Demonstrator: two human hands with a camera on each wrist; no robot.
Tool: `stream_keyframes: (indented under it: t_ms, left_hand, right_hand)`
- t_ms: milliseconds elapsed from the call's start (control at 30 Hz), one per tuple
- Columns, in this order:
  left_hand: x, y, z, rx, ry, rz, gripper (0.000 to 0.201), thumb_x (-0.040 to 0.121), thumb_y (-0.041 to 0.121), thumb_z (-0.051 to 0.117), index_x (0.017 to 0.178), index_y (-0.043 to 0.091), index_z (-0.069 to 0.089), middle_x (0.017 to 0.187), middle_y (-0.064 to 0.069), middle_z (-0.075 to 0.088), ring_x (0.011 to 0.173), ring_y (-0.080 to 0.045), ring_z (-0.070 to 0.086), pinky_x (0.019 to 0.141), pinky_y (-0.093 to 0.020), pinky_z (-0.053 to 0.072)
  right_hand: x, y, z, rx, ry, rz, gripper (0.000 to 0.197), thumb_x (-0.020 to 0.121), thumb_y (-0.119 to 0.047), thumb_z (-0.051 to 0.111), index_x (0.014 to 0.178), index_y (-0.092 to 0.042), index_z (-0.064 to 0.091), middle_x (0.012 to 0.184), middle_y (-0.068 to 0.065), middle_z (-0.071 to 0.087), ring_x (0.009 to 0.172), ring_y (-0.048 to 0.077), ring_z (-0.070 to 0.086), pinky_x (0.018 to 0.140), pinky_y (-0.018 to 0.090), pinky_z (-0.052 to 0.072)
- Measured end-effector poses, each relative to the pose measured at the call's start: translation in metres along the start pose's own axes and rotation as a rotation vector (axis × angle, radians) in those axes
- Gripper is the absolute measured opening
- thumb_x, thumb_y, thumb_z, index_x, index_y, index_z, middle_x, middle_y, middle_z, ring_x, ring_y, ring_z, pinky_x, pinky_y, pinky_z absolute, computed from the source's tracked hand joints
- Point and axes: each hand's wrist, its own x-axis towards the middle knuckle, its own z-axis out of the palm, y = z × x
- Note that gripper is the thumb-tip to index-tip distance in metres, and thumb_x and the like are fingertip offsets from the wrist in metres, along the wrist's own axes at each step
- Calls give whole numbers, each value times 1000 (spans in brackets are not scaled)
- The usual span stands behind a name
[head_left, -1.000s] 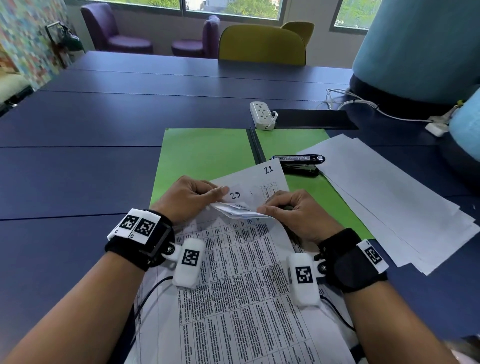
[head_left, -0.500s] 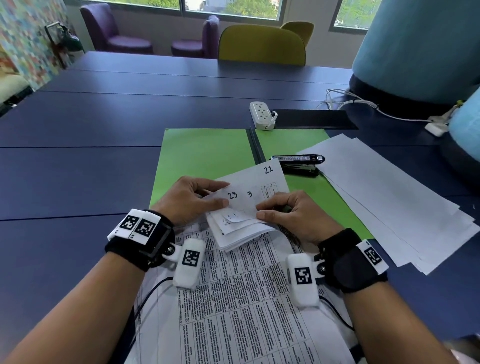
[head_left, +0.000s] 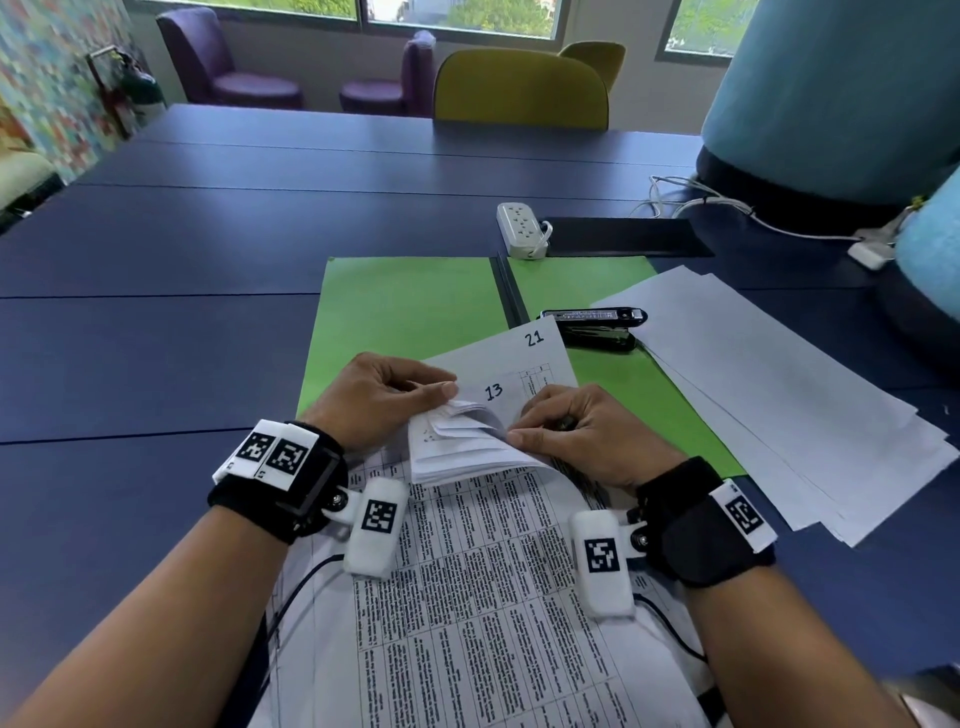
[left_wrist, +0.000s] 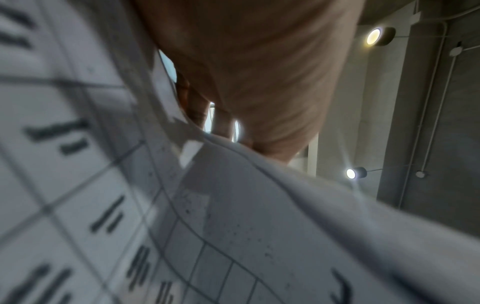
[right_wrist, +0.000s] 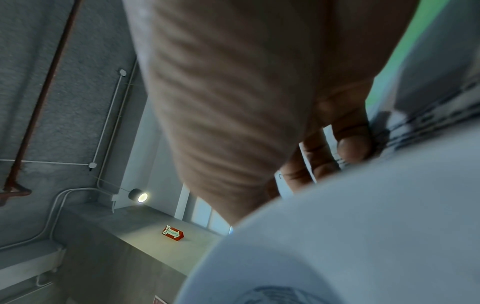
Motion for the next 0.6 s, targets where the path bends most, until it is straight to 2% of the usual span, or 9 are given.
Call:
stream_keyframes:
  t_ms: [67, 167, 300, 433, 533, 600]
  left_hand:
    - [1, -1, 0, -26, 11, -3, 13, 79, 35, 78, 91, 31, 79, 92, 4, 80, 83, -7, 72, 76, -16, 56]
    - [0, 0, 2, -63, 13, 13, 29, 71, 45, 75, 97, 32, 77, 92, 6, 79, 81, -4, 71, 78, -20, 54]
    - [-1, 1, 3, -111, 15, 8, 30, 68, 40, 78, 97, 31, 78, 90, 6, 79, 80, -6, 70, 74, -17, 54]
    - [-2, -1, 2, -107, 6, -6, 28, 63, 38, 83, 90, 36, 80, 87, 3, 79, 75, -7, 70, 70, -17, 54]
    - [0, -5, 1, -125, 36, -6, 31, 58, 33, 87, 89, 35, 81, 86, 2, 78, 76, -13, 69, 75, -24, 57]
    - [1, -6, 1, -123, 47, 2, 32, 55, 32, 89, 86, 29, 82, 87, -5, 78, 76, -17, 68, 79, -31, 59]
  right_hand:
    - [0, 1, 0, -2, -1, 1, 11, 79, -24, 81, 88, -18, 81, 97, 5, 69, 92, 27, 65, 82, 39, 54]
    - [2, 2, -1, -19, -3, 17, 14, 81, -24, 80, 94, -18, 80, 97, 1, 70, 92, 23, 66, 82, 34, 54]
    - [2, 1, -1, -33, 4, 45, 20, 83, -25, 79, 103, -21, 77, 99, -9, 71, 90, 7, 66, 84, 24, 53]
    - [1, 0, -1, -20, 0, 53, 25, 81, -27, 80, 105, -24, 76, 101, -10, 72, 93, 7, 67, 88, 26, 54]
    - [0, -1, -1, -3, -4, 64, 28, 79, -28, 81, 106, -26, 75, 101, -7, 72, 90, 5, 66, 86, 23, 54]
    - [-1, -2, -1, -8, 0, 64, 29, 77, -29, 82, 106, -28, 75, 100, -4, 73, 89, 7, 64, 86, 24, 54]
